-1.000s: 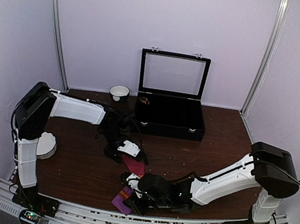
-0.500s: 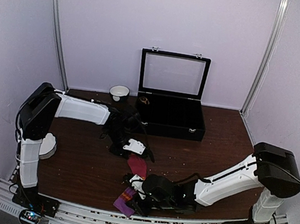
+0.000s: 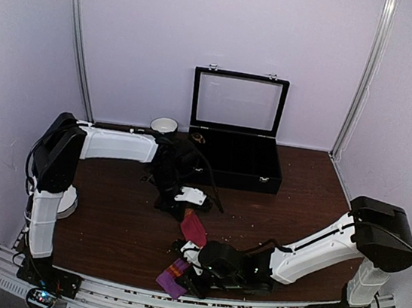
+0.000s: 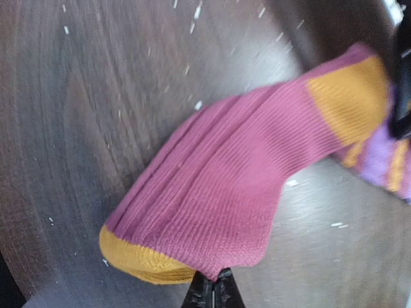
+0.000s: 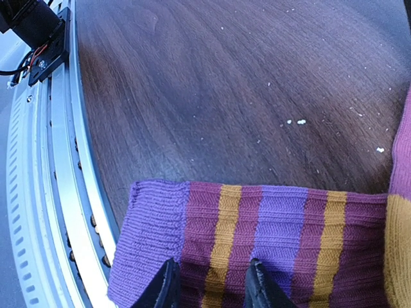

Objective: Roll the socks
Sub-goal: Adjust the sock at the center of the board.

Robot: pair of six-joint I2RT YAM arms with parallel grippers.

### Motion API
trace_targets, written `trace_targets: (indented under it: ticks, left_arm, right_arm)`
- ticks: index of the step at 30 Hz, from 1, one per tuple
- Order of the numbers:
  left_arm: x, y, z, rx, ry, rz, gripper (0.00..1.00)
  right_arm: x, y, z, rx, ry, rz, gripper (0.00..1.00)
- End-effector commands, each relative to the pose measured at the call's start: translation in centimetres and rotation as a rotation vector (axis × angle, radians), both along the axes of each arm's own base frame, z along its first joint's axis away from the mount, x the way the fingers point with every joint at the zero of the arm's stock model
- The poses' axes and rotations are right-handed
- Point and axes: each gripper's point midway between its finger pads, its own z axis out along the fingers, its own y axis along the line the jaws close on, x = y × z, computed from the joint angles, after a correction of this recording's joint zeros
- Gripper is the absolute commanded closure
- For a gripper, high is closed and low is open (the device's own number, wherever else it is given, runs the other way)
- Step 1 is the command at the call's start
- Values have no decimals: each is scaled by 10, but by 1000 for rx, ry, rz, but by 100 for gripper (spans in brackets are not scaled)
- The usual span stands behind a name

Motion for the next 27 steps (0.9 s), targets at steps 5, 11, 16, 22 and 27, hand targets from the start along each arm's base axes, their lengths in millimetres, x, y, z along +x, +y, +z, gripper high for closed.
trace_targets:
  ticks: [5, 11, 16, 22, 27]
  left_arm:
    - [-21, -30, 81, -201, 140, 44, 100]
    - [-11, -63, 98, -266, 181, 57, 100]
    - [-5, -92, 98, -296, 197, 66, 100]
    - [8, -111, 59, -230, 144, 121, 91]
    - [17, -108, 38, -153, 72, 178, 72]
  right_arm:
    - [-18, -33, -41, -150, 87, 27, 65]
    - [-30, -13, -43, -143, 126, 92, 68]
    - [-34, -2, -40, -136, 131, 114, 69]
    - [-35, -2, -39, -119, 142, 103, 69]
    - [-34, 1, -42, -130, 139, 100, 71]
